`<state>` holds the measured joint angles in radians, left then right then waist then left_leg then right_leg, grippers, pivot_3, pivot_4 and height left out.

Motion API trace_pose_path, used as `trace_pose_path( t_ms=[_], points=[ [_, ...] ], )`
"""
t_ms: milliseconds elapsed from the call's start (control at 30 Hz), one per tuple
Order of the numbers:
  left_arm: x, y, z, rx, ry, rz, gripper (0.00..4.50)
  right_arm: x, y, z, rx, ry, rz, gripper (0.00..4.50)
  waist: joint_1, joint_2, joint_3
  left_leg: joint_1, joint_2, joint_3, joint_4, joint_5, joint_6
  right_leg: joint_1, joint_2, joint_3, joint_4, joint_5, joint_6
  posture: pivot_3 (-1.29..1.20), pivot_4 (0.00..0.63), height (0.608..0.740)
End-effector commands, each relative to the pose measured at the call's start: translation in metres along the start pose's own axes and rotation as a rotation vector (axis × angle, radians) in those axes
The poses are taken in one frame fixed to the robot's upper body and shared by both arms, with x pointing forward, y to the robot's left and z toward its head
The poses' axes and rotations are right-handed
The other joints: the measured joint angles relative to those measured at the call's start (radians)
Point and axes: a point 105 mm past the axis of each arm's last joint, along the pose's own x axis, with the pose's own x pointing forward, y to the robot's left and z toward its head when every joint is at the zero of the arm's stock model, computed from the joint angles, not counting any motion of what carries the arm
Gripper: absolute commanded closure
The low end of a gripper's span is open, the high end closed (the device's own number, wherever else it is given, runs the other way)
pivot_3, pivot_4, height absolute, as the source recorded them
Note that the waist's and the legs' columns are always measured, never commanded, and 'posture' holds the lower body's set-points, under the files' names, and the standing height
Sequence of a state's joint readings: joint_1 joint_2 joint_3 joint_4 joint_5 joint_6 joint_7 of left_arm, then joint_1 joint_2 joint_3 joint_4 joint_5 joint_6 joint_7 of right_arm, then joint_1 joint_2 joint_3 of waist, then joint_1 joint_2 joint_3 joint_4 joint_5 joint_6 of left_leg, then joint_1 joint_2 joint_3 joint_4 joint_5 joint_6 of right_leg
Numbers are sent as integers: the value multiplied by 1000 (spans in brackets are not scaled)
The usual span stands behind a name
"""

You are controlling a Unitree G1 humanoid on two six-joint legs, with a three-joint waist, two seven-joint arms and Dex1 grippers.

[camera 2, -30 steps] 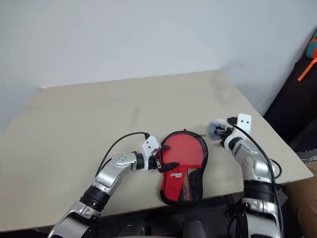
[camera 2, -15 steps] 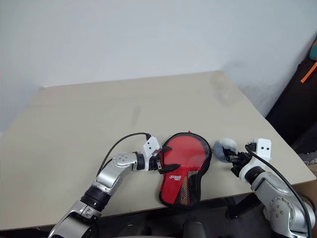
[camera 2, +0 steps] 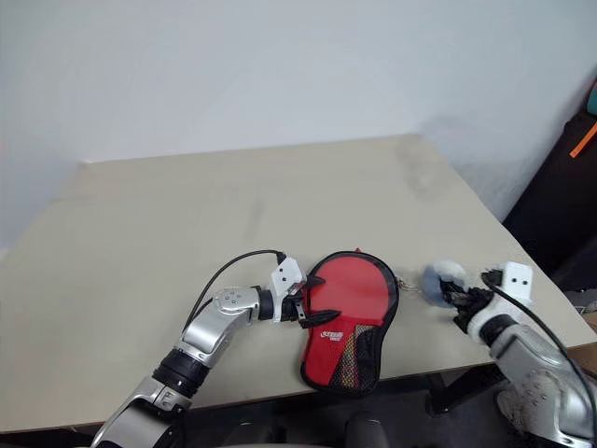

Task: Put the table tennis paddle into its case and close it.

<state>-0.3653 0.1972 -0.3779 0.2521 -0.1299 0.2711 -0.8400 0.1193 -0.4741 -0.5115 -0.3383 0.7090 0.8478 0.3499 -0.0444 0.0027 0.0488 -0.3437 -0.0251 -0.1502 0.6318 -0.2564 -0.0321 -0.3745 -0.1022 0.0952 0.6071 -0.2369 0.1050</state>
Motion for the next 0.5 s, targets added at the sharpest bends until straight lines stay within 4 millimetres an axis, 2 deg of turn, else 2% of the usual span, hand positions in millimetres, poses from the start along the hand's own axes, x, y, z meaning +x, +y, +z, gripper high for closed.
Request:
trace_pose_path(
  t_ms=[33,300,500],
  points=[
    [-5,-3,-47,-109,161,15,0,-19,15,13,-90,-6,111,4176,1,0,0,0,0,0,0,0,0,0,0,0,0,0,0,0,0,740],
    [-4,-7,-49,-122,161,5,0,-48,49,-25,-149,178,310,4176,0,-2,0,0,0,0,2,-4,-6,-1,0,-1,-1,-1,1,0,0,740],
    [-6,-9,-50,-132,164,0,0,-64,58,-45,-181,262,376,4176,0,-4,-1,0,1,0,4,-7,-6,-1,-1,-1,-2,-2,2,0,0,740]
  ],
)
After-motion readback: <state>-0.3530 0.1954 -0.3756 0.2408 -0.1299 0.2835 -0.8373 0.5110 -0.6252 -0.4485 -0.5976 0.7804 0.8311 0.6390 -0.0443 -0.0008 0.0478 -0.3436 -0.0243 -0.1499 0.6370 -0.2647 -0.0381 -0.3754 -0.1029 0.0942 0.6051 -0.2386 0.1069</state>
